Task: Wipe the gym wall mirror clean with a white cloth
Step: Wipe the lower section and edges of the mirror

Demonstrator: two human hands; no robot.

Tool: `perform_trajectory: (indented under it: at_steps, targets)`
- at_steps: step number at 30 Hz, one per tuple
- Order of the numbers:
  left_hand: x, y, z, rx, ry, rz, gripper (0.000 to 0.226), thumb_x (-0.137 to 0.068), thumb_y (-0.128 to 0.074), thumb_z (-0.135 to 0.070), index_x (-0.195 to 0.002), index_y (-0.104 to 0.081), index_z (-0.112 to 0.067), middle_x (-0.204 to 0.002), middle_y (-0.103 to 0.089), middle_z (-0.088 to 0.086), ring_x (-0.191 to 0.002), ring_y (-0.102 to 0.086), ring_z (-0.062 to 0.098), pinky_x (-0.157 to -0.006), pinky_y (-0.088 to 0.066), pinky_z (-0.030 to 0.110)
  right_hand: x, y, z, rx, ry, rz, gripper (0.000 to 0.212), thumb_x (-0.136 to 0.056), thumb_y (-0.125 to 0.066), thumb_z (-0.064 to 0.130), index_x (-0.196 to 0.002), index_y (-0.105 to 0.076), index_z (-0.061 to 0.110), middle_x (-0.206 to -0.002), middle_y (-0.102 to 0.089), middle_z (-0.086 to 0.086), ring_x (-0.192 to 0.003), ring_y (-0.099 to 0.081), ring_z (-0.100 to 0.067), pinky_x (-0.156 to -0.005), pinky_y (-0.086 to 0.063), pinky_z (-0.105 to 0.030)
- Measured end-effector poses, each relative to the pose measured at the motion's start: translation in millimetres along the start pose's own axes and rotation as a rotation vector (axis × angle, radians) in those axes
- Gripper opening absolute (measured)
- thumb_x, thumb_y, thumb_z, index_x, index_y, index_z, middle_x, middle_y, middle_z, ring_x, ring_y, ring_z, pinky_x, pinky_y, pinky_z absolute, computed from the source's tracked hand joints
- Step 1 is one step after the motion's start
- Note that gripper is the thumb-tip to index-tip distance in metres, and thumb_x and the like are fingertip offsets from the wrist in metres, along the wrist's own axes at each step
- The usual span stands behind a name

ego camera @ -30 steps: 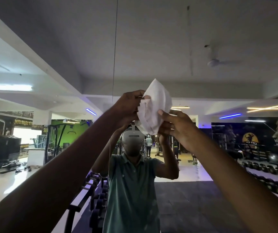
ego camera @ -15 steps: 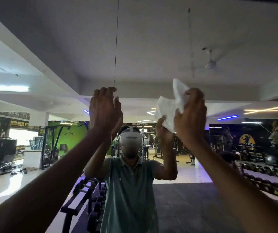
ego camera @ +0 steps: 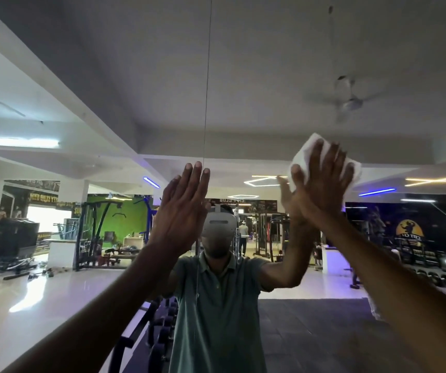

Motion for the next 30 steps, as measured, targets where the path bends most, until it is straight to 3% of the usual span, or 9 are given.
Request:
perform_trajectory:
  at_steps: [4,8,10,13,16,19,22,26,30]
  targets:
    - [-0.5,3.3,6.2,-0.008,-0.045,-0.05,0.06,-0.106,-0.034,-0.025,-0.163,-0.032,-0.007,-0.172,-0.025,0.011,-0.161,-0.019,0.023,-0.129,-0.001,0.03,72.9,-16.6,105.0,-0.063,0.398,0.1,0.089,-0.098,-0.023,0.077,-0.17,-0.007,0.027,-0.175,0.007,-0.022,-0.162,0.008,-0.042,-0.129,0.004,-0.062]
    - [2.2,3.9,5.5,-0.011,-0.047,-0.077,0.059,-0.106,-0.034,-0.022,-0.162,-0.035,-0.004,-0.17,-0.03,0.013,-0.16,-0.022,0.024,-0.13,-0.004,0.031,74.5,-18.8,103.2,-0.046,0.66,0.125,0.072,-0.106,-0.027,0.061,-0.17,-0.011,0.032,-0.177,0.002,-0.012,-0.163,0.004,-0.036,-0.129,-0.003,-0.064]
    - [2.1,5.2,4.8,-0.007,-0.049,-0.088,0.058,-0.106,-0.033,-0.022,-0.161,-0.036,-0.004,-0.17,-0.031,0.014,-0.16,-0.024,0.024,-0.13,-0.007,0.033,33.2,-19.1,64.8,0.014,0.532,0.092,0.077,-0.104,-0.047,0.05,-0.17,-0.013,0.03,-0.177,-0.005,-0.013,-0.163,-0.005,-0.037,-0.128,-0.009,-0.064]
    - [3.0,6.4,3.8,0.013,-0.04,-0.105,0.057,-0.107,-0.033,-0.021,-0.161,-0.036,-0.003,-0.17,-0.031,0.014,-0.16,-0.024,0.025,-0.131,-0.007,0.033,-13.0,-1.6,8.0,0.058,0.173,-0.042,0.067,-0.108,-0.028,0.049,-0.169,-0.017,0.025,-0.174,-0.018,-0.018,-0.159,-0.02,-0.04,-0.126,-0.017,-0.064]
    - [2.4,8.0,2.4,0.018,-0.038,-0.121,0.057,-0.107,-0.033,-0.02,-0.161,-0.036,-0.003,-0.17,-0.03,0.014,-0.16,-0.023,0.025,-0.131,-0.004,0.032,13.6,5.7,36.1,-0.016,-0.157,-0.135,0.07,-0.108,-0.027,0.051,-0.169,-0.016,0.021,-0.175,-0.018,-0.015,-0.159,-0.02,-0.04,-0.127,-0.015,-0.063]
    - [2.4,8.5,2.9,0.019,-0.047,-0.129,0.056,-0.106,-0.034,-0.018,-0.16,-0.038,-0.002,-0.169,-0.033,0.014,-0.159,-0.026,0.026,-0.13,-0.007,0.033,84.3,-15.0,122.3,-0.055,0.215,0.021,0.071,-0.109,-0.029,0.051,-0.17,-0.006,0.023,-0.178,0.001,-0.008,-0.164,0.002,-0.035,-0.13,0.0,-0.059]
    - [1.2,9.2,5.2,0.041,-0.048,-0.136,0.055,-0.106,-0.035,-0.017,-0.158,-0.041,-0.002,-0.167,-0.036,0.014,-0.157,-0.029,0.025,-0.129,-0.008,0.032,77.0,-19.1,119.7,-0.075,0.612,0.141,0.068,-0.109,-0.024,0.054,-0.17,-0.01,0.029,-0.178,0.0,-0.003,-0.164,0.002,-0.031,-0.131,0.001,-0.058]
    - [3.0,9.2,2.6,0.049,-0.03,-0.141,0.054,-0.108,-0.033,-0.019,-0.159,-0.04,-0.001,-0.168,-0.033,0.015,-0.158,-0.027,0.025,-0.13,-0.005,0.031,-17.2,-2.8,46.0,0.012,0.325,0.059,0.074,-0.1,-0.028,0.049,-0.169,-0.018,0.024,-0.177,-0.014,-0.009,-0.162,-0.014,-0.035,-0.13,-0.008,-0.058]
    - [2.8,7.4,3.5,0.05,-0.03,-0.131,0.055,-0.109,-0.031,-0.021,-0.16,-0.038,-0.002,-0.169,-0.032,0.014,-0.159,-0.025,0.025,-0.131,-0.005,0.031,-29.8,1.4,69.0,-0.092,0.133,0.032,0.083,-0.089,-0.024,0.042,-0.166,-0.02,0.01,-0.176,-0.01,-0.017,-0.164,-0.006,-0.031,-0.13,0.001,-0.06]
Point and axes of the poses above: each hand's wrist, its own x-axis away from the middle knuckle, its own y-axis out of the back of the hand, z = x × y, the point moved 7 cm from there along -x, towards the middle knuckle
